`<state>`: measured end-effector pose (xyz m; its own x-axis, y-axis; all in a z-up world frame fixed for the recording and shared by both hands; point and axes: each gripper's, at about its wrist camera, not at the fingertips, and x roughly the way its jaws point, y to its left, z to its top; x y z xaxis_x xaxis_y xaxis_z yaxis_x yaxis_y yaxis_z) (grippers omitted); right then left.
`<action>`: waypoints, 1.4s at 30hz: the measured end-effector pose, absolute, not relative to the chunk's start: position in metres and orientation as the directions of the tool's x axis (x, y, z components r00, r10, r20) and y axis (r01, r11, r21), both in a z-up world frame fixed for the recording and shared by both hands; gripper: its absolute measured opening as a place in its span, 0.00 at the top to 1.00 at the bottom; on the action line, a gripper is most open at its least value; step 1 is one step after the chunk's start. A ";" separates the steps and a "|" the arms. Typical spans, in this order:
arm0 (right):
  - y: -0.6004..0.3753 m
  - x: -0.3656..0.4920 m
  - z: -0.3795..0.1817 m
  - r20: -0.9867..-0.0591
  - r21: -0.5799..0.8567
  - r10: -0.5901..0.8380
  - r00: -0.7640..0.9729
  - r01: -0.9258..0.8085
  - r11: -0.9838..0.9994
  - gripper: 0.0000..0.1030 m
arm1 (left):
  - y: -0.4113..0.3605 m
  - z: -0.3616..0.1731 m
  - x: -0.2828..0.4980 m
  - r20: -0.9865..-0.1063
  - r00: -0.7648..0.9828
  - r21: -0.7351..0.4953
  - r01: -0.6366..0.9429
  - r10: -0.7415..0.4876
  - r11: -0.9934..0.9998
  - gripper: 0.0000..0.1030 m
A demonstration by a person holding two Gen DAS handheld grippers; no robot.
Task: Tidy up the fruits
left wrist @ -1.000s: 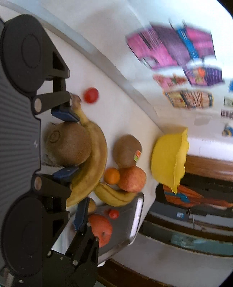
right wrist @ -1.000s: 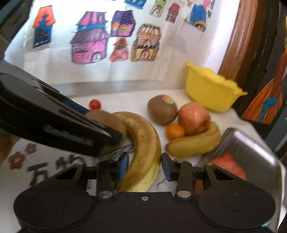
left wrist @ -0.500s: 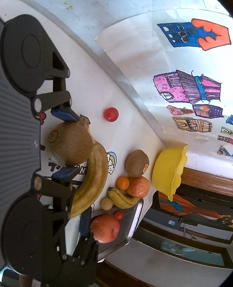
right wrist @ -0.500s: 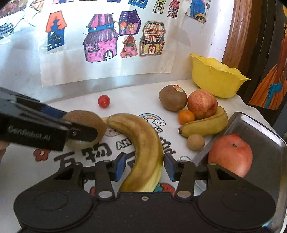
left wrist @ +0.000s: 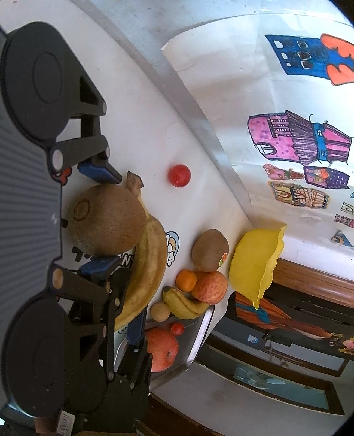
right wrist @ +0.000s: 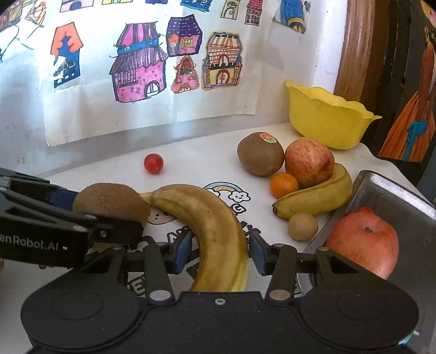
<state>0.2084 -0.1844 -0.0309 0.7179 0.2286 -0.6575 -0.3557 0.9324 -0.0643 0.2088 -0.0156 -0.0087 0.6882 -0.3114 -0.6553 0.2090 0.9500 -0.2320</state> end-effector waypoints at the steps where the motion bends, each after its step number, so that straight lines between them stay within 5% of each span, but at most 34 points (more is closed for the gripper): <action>1: -0.185 0.209 -0.031 -0.656 -0.057 0.234 0.717 -0.356 0.933 0.54 | -0.015 -0.009 0.208 -0.654 0.687 -0.240 0.211 -0.318 0.948 0.44; 12: -0.182 0.193 -0.029 -0.632 -0.117 0.188 0.752 -0.332 0.936 0.63 | -0.021 -0.005 0.202 -0.672 0.682 -0.227 0.179 -0.287 0.957 0.44; 42: -0.264 0.069 -0.009 -0.567 -0.144 0.071 0.820 -0.184 0.972 0.63 | -0.097 0.022 0.161 -0.656 0.657 -0.211 0.313 -0.371 0.926 0.44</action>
